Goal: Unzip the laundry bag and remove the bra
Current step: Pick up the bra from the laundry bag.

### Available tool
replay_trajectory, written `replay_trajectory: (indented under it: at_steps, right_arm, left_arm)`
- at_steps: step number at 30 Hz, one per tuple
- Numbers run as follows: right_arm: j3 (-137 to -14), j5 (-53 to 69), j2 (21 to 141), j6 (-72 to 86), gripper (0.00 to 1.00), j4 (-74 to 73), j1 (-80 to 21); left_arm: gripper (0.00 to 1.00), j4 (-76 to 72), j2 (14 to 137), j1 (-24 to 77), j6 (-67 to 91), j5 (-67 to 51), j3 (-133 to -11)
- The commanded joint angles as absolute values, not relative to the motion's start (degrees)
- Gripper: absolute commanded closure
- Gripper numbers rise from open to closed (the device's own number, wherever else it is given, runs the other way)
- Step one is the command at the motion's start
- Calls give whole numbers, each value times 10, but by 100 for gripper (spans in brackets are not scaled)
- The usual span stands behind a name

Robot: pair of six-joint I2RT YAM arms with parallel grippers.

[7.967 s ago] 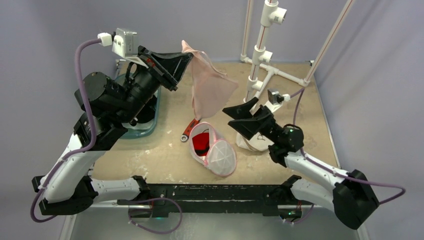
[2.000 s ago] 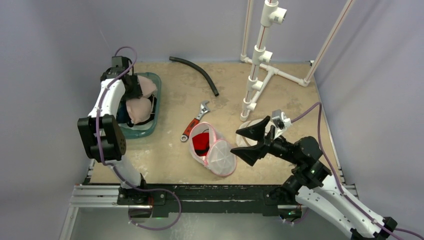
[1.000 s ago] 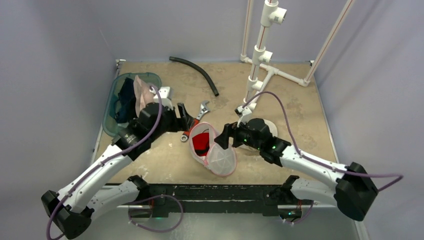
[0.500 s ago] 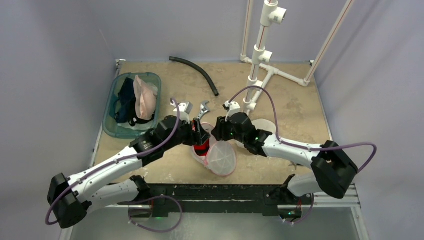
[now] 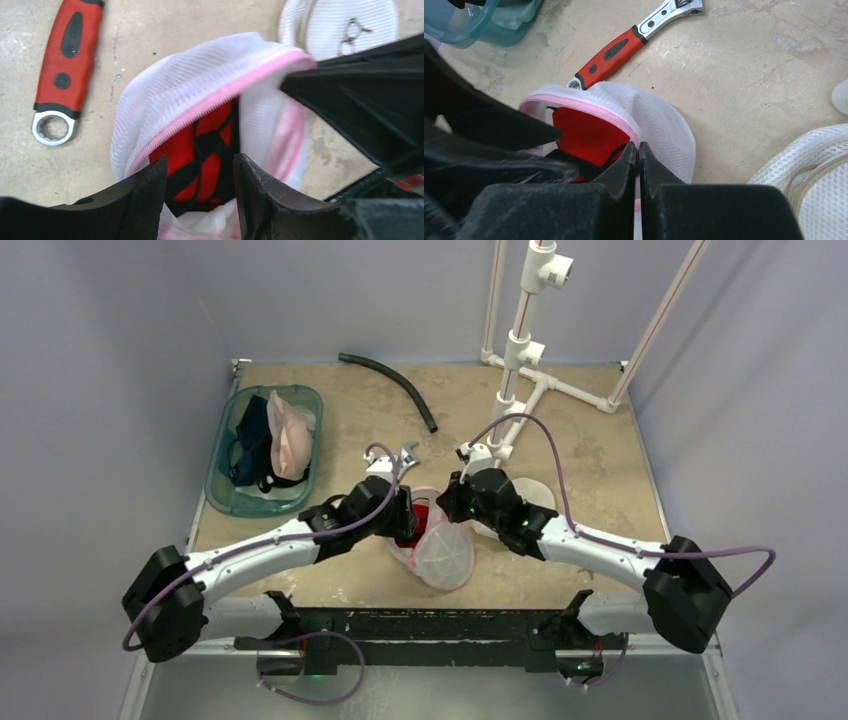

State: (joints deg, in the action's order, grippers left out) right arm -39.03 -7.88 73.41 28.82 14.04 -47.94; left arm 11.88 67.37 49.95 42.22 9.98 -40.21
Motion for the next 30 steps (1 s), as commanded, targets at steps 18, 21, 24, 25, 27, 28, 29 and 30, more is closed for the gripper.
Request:
replay_trajectory:
  at_steps: [18, 21, 24, 25, 27, 28, 29, 30]
  right_arm:
    - [-331, -32, 676, 252, 100, 169, -484]
    - [-327, -27, 669, 251, 100, 172, -484]
    - [-325, -20, 664, 249, 100, 173, -484]
    - [-324, -19, 662, 249, 100, 173, -484]
    - [-322, -16, 657, 249, 100, 173, -484]
    - [-321, -15, 655, 249, 100, 173, -484]
    - [-320, -14, 651, 249, 100, 173, -484]
    - [-319, -12, 649, 248, 100, 173, -484]
  left_arm:
    - [17, 167, 840, 569, 319, 302, -521]
    - [19, 173, 861, 569, 330, 318, -523]
    - [20, 178, 881, 569, 339, 329, -525]
    - [20, 180, 888, 569, 343, 333, -526]
    - [20, 182, 903, 569, 347, 339, -529]
    - [21, 182, 911, 569, 347, 341, -530]
    - [22, 181, 918, 569, 347, 341, -530]
    - [24, 178, 926, 569, 346, 342, -531]
